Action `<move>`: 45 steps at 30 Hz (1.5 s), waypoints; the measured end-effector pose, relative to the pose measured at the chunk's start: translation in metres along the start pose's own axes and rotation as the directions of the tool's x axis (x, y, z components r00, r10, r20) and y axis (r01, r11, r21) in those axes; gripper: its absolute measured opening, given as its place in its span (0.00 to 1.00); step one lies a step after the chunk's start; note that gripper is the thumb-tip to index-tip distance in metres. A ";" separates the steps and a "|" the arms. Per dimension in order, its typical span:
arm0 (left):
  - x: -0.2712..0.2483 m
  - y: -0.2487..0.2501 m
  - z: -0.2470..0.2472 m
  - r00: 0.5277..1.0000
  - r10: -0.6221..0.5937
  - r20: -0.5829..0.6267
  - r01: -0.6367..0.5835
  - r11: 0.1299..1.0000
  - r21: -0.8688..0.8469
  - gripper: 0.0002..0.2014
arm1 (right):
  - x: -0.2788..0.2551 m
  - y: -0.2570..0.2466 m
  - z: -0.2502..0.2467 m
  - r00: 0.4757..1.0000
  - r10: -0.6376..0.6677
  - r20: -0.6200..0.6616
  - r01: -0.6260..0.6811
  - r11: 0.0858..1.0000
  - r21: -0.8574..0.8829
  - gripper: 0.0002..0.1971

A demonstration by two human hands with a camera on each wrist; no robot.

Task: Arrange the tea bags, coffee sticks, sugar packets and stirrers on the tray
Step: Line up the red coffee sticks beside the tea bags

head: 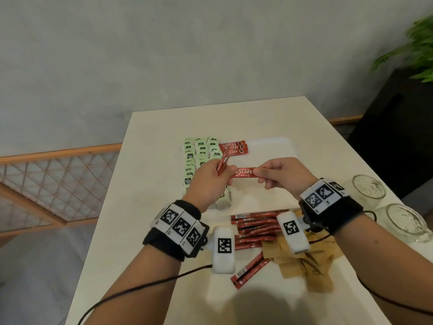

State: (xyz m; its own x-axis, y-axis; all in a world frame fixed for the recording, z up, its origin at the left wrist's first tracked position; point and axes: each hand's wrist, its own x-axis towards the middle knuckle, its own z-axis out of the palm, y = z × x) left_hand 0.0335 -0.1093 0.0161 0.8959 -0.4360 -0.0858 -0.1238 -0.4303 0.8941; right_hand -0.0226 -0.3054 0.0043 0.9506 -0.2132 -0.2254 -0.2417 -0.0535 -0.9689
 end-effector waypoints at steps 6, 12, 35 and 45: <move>0.014 -0.006 -0.007 0.986 -0.137 0.092 0.154 0.966 -0.208 0.12 | 0.030 0.005 -0.009 0.999 0.022 0.039 -0.023 1.000 0.014 0.06; 0.033 -0.013 -0.026 0.937 -0.322 0.138 0.347 0.906 -0.242 0.12 | 0.084 0.026 -0.026 0.984 0.102 -0.143 -0.136 0.958 -0.252 0.05; 0.045 -0.047 -0.038 0.924 -0.296 0.244 0.381 0.776 -0.502 0.09 | 0.177 0.040 -0.010 0.911 0.157 -0.381 -0.335 0.822 -0.461 0.25; 0.027 -0.027 -0.011 0.946 -0.230 0.227 0.302 0.880 -0.366 0.08 | 0.061 0.016 0.017 1.000 -0.014 -0.003 0.013 0.987 -0.158 0.16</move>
State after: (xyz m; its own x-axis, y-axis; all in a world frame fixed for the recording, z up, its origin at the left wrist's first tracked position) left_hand 0.0660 -0.1010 -0.0054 0.7794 -0.4932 -0.3864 0.3175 -0.2207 0.9222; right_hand 0.0345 -0.3028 -0.0268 0.9533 -0.2153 -0.2119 -0.2571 -0.2100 -0.9433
